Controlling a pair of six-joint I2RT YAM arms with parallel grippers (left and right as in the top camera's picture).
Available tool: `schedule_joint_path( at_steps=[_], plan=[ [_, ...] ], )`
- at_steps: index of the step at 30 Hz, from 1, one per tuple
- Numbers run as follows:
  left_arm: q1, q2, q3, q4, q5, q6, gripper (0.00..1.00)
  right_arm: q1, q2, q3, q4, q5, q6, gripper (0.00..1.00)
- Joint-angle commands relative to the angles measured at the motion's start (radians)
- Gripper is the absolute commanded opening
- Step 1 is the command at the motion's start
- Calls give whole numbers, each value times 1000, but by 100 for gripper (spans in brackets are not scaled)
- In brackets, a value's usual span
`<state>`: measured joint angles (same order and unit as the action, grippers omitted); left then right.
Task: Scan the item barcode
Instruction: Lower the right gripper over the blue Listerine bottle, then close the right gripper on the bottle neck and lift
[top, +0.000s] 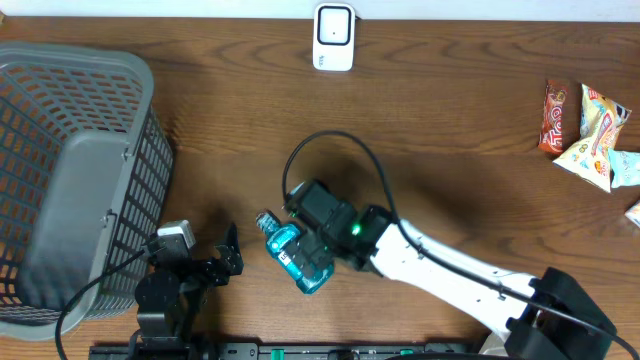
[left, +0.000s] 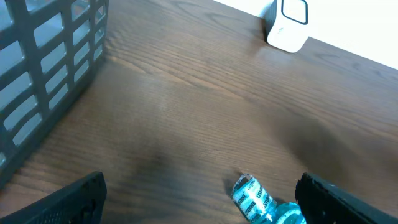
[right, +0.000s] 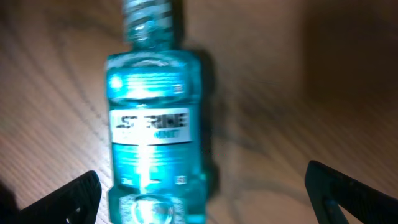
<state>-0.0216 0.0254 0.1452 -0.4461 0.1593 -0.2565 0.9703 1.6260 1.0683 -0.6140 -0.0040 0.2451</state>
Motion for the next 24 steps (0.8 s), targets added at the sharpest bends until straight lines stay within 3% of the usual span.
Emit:
schedule_joint_path(
  at_steps=[1, 11, 24],
  plan=[
    [-2, 0, -14, -16, 12, 13, 98, 47, 12, -38, 42, -2, -48, 99],
    [-2, 0, -14, -16, 12, 13, 98, 171, 116, -49, 124, 94, -140, 99],
    [-2, 0, -14, -16, 12, 13, 98, 161, 166, -38, 117, 192, -146, 99]
  ],
)
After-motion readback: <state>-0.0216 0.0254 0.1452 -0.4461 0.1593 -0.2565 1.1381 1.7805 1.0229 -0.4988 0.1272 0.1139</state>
